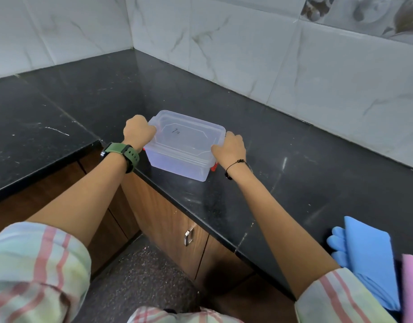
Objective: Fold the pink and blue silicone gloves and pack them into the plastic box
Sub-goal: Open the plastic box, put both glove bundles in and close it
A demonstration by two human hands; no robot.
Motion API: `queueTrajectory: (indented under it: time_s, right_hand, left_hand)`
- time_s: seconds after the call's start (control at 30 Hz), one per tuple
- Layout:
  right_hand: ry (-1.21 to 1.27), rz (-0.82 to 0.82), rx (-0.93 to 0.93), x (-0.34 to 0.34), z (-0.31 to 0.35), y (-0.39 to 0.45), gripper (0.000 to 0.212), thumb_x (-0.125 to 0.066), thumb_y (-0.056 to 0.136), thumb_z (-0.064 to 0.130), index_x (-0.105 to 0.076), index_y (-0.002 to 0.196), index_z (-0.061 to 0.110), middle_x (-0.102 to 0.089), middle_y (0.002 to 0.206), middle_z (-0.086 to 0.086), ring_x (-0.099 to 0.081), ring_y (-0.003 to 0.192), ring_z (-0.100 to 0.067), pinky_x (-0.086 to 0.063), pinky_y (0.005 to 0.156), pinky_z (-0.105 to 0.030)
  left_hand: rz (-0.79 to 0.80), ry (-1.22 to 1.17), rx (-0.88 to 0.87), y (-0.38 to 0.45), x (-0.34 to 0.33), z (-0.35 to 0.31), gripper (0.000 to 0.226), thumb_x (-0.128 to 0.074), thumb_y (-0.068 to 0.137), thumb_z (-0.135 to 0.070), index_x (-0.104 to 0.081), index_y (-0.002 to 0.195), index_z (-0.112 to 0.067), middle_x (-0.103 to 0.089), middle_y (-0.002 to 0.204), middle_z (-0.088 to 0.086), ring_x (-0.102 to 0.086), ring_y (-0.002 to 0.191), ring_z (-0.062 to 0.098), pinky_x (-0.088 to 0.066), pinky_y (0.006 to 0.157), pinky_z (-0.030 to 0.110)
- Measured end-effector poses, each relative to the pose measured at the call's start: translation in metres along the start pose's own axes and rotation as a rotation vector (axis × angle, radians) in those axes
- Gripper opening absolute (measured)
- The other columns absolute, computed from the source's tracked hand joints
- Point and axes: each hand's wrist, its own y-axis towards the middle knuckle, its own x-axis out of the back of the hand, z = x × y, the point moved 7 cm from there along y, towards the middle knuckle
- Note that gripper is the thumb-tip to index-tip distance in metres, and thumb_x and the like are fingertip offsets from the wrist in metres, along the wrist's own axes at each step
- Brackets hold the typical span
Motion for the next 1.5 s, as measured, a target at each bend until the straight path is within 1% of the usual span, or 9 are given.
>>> queueTrajectory:
  time_s: [0.07,0.13,0.4,0.53,0.7,0.87,1.03,1.37,1.5]
  right_hand:
    - [0.05,-0.024,-0.049,0.008,-0.007,0.004,0.003,-0.051,0.085,0.009,-0.049,0.084,0.008,-0.047,0.119,-0.019,-0.047,0.086,-0.03,-0.037,0.06,-0.026]
    - [0.055,-0.078,-0.083,0.017,-0.018,0.008,0.029,-0.051,0.084,0.009,-0.031,0.064,0.017,-0.045,0.109,-0.015,-0.041,0.079,-0.025,-0.027,0.047,-0.022]
    - [0.066,-0.243,-0.197,0.078,-0.086,-0.005,0.039,-0.049,0.081,0.005,-0.021,0.057,0.018,-0.039,0.084,-0.01,-0.027,0.051,-0.017,-0.017,0.044,-0.022]
    - [0.049,-0.329,-0.269,0.11,-0.126,-0.03,0.037,-0.047,0.079,0.004,-0.021,0.056,0.019,-0.03,0.069,-0.004,-0.024,0.049,-0.017,-0.015,0.044,-0.023]
    - [-0.025,-0.407,-0.311,0.147,-0.159,-0.059,0.039,-0.049,0.079,0.003,-0.022,0.054,0.016,-0.033,0.074,-0.007,-0.024,0.05,-0.018,-0.015,0.043,-0.022]
    - [-0.069,-0.446,-0.368,0.166,-0.18,-0.084,0.01,-0.05,0.082,0.004,-0.052,0.073,0.002,-0.038,0.08,-0.006,-0.035,0.065,-0.022,-0.022,0.046,-0.02]
    - [-0.06,-0.431,-0.363,0.166,-0.191,-0.094,0.026,-0.053,0.084,0.007,-0.058,0.108,-0.002,-0.051,0.112,-0.018,-0.042,0.078,-0.02,-0.036,0.067,-0.025]
    - [-0.004,-0.356,-0.447,0.173,-0.204,-0.082,0.031,-0.056,0.083,0.013,-0.038,0.058,0.012,-0.04,0.061,-0.003,-0.04,0.057,-0.016,-0.027,0.045,-0.018]
    - [0.055,-0.343,-0.491,0.175,-0.206,-0.08,0.019,-0.058,0.083,0.013,-0.048,0.069,0.006,-0.05,0.074,-0.012,-0.048,0.069,-0.021,-0.033,0.05,-0.018]
  left_hand:
    - [0.013,-0.018,0.0,0.0,-0.005,-0.006,0.035,-0.043,0.078,0.003,-0.024,0.052,-0.011,-0.024,0.055,0.003,-0.02,0.048,0.018,-0.019,0.047,0.023]
    - [0.013,-0.025,-0.028,-0.002,-0.011,-0.017,0.034,-0.042,0.077,0.004,-0.025,0.052,-0.011,-0.025,0.055,0.003,-0.021,0.048,0.018,-0.019,0.047,0.023]
    - [0.089,-0.013,-0.238,-0.036,-0.058,-0.103,0.033,-0.044,0.079,0.002,-0.026,0.053,-0.008,-0.034,0.057,0.01,-0.032,0.059,0.03,-0.023,0.045,0.029]
    - [0.19,-0.013,-0.325,-0.065,-0.093,-0.139,0.031,-0.045,0.079,-0.002,-0.027,0.054,-0.009,-0.057,0.105,0.038,-0.046,0.069,0.038,-0.04,0.058,0.042]
    - [0.303,-0.046,-0.407,-0.093,-0.135,-0.16,0.034,-0.044,0.078,-0.003,-0.023,0.054,-0.013,-0.029,0.061,0.006,-0.025,0.053,0.019,-0.018,0.044,0.029]
    - [0.336,-0.054,-0.478,-0.119,-0.157,-0.167,0.033,-0.044,0.079,-0.004,-0.023,0.054,-0.013,-0.028,0.061,0.001,-0.023,0.053,0.014,-0.016,0.046,0.028]
    - [0.33,0.027,-0.572,-0.126,-0.161,-0.167,0.023,-0.047,0.08,-0.009,-0.035,0.061,-0.007,-0.036,0.065,0.004,-0.034,0.061,0.022,-0.022,0.046,0.027]
    - [0.391,0.056,-0.501,-0.106,-0.164,-0.185,0.036,-0.048,0.08,-0.008,-0.025,0.052,-0.012,-0.025,0.053,0.001,-0.023,0.049,0.018,-0.022,0.048,0.025]
    - [0.386,0.055,-0.477,-0.106,-0.164,-0.186,0.037,-0.05,0.08,-0.008,-0.026,0.052,-0.012,-0.028,0.053,0.001,-0.027,0.05,0.018,-0.023,0.047,0.024]
